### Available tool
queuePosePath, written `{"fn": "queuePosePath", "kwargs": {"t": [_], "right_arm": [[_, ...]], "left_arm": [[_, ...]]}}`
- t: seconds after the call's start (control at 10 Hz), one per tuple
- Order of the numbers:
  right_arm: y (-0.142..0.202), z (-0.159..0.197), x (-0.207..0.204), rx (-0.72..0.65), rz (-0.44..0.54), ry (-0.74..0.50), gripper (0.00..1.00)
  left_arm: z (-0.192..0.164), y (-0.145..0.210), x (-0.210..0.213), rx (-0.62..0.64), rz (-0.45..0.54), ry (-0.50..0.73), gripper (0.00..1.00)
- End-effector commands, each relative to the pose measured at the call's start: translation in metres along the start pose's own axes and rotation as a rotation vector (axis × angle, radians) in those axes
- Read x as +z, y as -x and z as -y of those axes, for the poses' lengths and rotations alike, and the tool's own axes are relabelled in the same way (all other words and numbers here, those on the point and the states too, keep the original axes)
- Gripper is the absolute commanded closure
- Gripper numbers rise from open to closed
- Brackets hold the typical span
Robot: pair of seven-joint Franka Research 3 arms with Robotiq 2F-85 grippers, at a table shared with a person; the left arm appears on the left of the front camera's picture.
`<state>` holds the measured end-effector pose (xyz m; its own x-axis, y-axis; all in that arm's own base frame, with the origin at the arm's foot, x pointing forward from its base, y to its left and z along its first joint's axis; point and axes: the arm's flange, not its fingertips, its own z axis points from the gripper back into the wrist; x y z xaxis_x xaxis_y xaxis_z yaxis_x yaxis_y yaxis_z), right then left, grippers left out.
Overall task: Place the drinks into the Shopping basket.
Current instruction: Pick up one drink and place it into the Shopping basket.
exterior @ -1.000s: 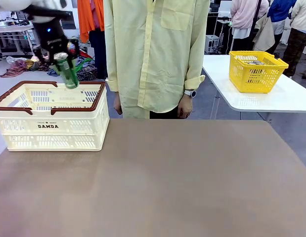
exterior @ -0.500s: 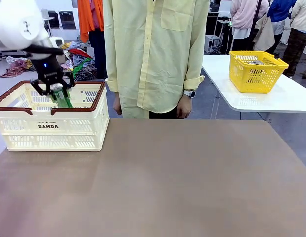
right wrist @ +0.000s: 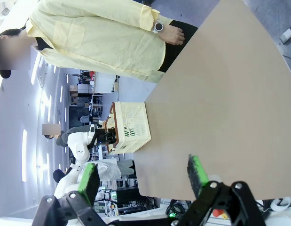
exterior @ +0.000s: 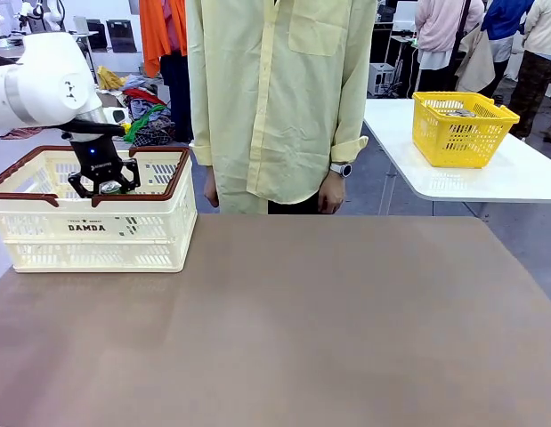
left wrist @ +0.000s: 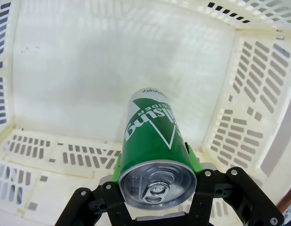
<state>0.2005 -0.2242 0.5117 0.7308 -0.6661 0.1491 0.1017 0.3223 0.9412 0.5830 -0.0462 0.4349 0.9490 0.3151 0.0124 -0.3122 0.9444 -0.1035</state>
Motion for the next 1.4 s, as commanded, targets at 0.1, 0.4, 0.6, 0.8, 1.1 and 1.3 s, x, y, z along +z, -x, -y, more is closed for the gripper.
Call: {"fn": "queuePosePath", "kwargs": {"t": [0.1, 0.4, 0.6, 0.8, 1.1, 1.3], "right_arm": [[-0.001, -0.002, 0.000, 0.015, 0.001, -0.018, 0.00], [-0.001, -0.002, 0.000, 0.015, 0.001, -0.018, 0.00], [-0.001, -0.002, 0.000, 0.015, 0.001, -0.018, 0.00], [-0.001, -0.002, 0.000, 0.015, 0.001, -0.018, 0.00], [-0.001, -0.002, 0.000, 0.015, 0.001, -0.018, 0.00], [-0.001, -0.002, 0.000, 0.015, 0.001, -0.018, 0.00]], "left_arm": [[0.006, -0.016, 0.003, -0.041, -0.018, -0.060, 1.00], [0.003, -0.020, -0.003, -0.035, -0.028, -0.052, 0.46], [0.003, -0.019, -0.005, -0.047, -0.028, -0.056, 0.00], [0.006, -0.014, -0.001, -0.060, -0.011, -0.057, 0.00], [0.008, 0.000, 0.022, -0.077, 0.038, -0.007, 0.00], [0.001, 0.021, 0.077, -0.077, 0.130, 0.121, 0.00]]}}
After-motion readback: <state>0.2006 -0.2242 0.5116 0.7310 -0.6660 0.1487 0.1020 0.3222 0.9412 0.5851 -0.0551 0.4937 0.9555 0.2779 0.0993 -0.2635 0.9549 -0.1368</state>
